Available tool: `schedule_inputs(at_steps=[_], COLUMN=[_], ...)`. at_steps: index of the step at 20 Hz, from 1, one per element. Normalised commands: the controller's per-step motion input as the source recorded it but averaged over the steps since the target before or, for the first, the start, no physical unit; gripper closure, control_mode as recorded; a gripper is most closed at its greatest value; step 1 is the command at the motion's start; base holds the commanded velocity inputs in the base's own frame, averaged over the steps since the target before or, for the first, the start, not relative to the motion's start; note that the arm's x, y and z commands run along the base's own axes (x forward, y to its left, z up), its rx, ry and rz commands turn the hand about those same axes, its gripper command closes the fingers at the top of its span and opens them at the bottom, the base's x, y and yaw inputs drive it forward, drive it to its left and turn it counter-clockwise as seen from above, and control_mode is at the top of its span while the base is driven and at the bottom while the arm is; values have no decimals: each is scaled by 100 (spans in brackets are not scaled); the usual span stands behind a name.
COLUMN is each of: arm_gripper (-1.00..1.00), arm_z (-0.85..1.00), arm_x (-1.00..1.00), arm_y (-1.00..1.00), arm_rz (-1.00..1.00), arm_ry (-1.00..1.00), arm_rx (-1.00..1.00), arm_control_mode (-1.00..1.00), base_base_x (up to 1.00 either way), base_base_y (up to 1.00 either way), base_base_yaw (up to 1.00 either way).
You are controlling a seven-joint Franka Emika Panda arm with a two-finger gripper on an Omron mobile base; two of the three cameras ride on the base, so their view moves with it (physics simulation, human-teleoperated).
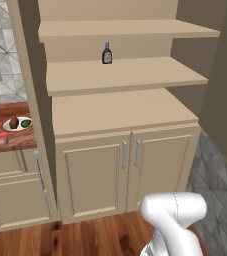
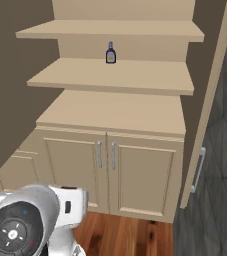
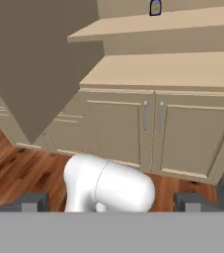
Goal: Pick the avocado and bread from the counter and place them on the plate. Then pick the jam from the cabinet and place it next to the plate. Lastly close the cabinet door.
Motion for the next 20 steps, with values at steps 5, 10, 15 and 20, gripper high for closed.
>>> schedule_inputs(at_steps=[5, 10, 15, 20], arm_gripper=[-100, -100, -100, -100], arm_z=[-45, -44, -11, 0], arm_x=[-50, -26, -3, -1], arm_y=[0, -4, -12, -25], arm_rz=[-34, -33, -23, -13], arm_ry=[-11, 0, 9, 6], arm_rx=[28, 33, 41, 47], arm_control_mode=[-100, -100, -100, -100], base_base_x=[0, 0, 0, 0], base_base_y=[0, 0, 0, 0], base_base_yaw=[0, 0, 0, 0])
